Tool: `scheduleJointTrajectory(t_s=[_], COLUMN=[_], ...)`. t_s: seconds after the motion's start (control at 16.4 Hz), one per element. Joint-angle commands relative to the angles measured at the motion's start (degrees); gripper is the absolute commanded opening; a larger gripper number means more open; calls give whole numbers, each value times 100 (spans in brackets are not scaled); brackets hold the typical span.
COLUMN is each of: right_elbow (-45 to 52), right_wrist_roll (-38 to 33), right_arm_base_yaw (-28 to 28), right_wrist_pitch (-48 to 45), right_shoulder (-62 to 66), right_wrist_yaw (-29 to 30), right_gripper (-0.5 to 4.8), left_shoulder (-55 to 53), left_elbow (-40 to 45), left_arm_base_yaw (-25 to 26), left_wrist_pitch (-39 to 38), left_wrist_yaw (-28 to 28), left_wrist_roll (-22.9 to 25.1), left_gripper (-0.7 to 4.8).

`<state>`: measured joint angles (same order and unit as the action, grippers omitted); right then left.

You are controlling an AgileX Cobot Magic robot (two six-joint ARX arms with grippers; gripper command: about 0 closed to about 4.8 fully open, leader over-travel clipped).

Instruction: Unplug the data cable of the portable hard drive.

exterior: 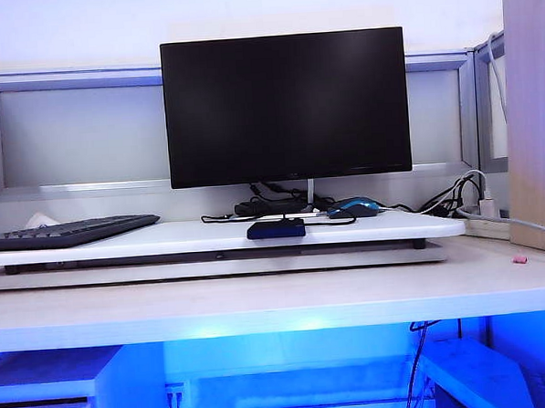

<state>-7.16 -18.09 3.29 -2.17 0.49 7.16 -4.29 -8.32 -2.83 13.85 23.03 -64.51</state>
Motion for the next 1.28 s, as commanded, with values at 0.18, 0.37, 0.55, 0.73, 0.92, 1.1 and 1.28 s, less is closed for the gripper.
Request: scheduleJointTrajectory(t_s=[0.18,0.37,0.55,0.73,0.92,1.1,1.28], right_elbow=[-39,-149,-568,-1132,-1456,-2256,-2470], right_wrist_roll=[-149,-321,-317,-319,-317,-264,-249], right_arm_base_yaw=[0,2,4,7,98,636,636], right_wrist_pitch=[-317,-654,-1019,-1615,-2046,-3008,-3416], right_shoulder=[273,754,1593,2990,4015,6166,7003], right_wrist_yaw=[39,50,83,487,758,732,737], right_gripper=[275,277,289,334,339,339,339], left_shoulder=[-1193,-2564,-3875,-5322,-6393,-9665,-11348], left_elbow=[-636,-894,-942,-949,-1001,-3742,-5108], left_arm_base_yaw=[2,-2,-236,-973,-1421,-1499,-1718], left_wrist_pitch=[413,1200,2155,3519,4070,3825,3633], left_wrist_yaw=[44,686,925,411,251,935,1040], left_wrist_roll=[-74,-170,-367,-369,-369,-479,-702], left_gripper=[479,479,479,479,479,479,479])
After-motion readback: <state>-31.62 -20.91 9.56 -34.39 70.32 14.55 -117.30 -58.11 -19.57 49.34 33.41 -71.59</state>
